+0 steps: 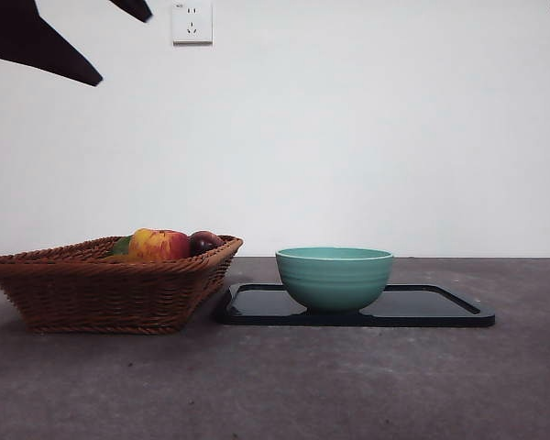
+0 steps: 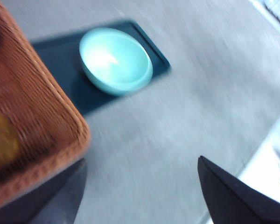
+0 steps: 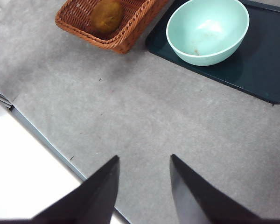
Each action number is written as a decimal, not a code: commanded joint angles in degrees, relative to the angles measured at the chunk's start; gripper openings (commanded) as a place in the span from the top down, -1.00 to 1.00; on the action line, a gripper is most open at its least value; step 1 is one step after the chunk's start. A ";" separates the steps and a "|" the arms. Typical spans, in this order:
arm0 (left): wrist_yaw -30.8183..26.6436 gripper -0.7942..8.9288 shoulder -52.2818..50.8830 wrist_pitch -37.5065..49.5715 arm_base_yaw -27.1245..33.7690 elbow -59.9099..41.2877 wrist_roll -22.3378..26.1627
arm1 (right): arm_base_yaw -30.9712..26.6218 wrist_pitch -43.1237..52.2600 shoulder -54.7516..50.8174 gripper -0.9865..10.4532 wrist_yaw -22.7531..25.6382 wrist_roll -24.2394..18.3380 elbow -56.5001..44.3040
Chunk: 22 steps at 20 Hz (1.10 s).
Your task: Pick up the wifruite, put it on the bowl, pick up the plate, put it on desk
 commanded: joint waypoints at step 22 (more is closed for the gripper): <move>1.46 0.07 -0.02 -5.27 -0.28 0.44 6.97 | -0.20 20.26 19.67 0.12 7.96 15.41 2.56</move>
